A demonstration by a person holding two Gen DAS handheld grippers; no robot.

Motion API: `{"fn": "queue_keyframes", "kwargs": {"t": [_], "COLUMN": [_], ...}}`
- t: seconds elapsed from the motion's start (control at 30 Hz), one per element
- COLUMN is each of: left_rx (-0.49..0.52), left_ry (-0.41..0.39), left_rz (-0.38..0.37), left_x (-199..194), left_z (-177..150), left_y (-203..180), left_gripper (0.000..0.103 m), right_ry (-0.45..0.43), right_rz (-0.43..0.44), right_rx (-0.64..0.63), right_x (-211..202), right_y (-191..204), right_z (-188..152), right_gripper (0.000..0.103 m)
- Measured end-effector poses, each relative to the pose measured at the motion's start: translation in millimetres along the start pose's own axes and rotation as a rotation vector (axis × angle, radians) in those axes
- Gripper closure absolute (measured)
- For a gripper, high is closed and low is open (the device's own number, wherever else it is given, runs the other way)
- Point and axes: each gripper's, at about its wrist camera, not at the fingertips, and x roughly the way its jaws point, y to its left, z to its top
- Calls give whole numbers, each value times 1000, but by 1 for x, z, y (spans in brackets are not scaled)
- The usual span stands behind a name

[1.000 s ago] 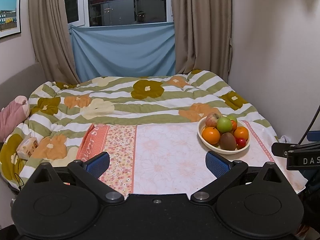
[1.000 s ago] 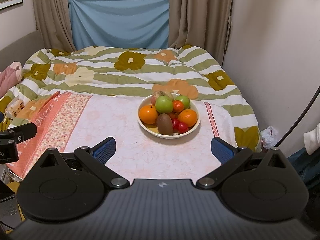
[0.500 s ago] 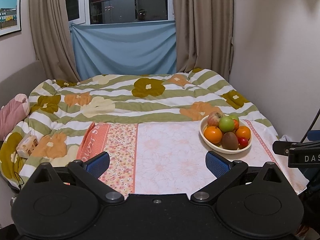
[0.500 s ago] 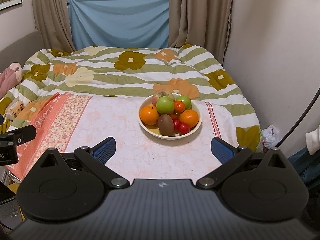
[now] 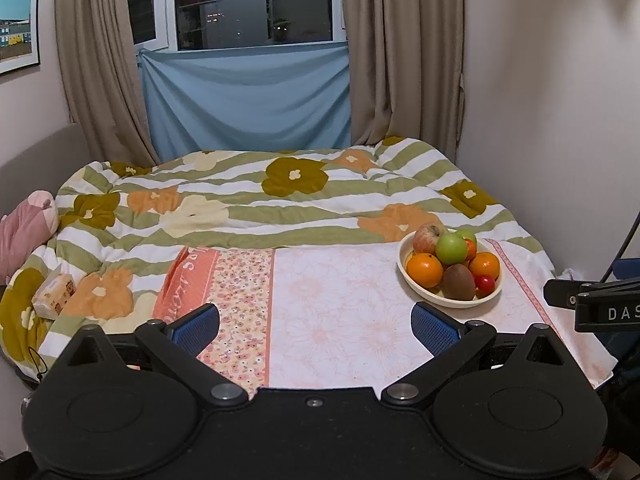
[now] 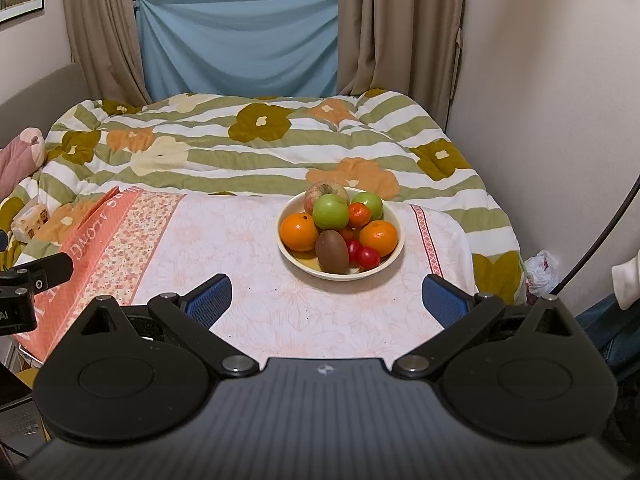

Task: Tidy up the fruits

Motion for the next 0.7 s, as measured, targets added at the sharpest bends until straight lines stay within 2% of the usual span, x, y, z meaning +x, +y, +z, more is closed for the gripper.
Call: {"fn": "queue_keyframes", "kwargs": {"t": [0.17, 0.7], "left_rx": [15, -6], "left_ry": [-13, 0], "left_rz": [20, 14], "left_x": [-2, 0], "left_z": [2, 0], "left_y": [-3, -1], "left_gripper": [0, 0], "right_ry": [0, 3], "right_rz": [0, 0], "right_rx": [2, 2], "right_x": [0, 1], "right_y": [0, -2], "right_z": [0, 0], "right_gripper": [0, 0]}}
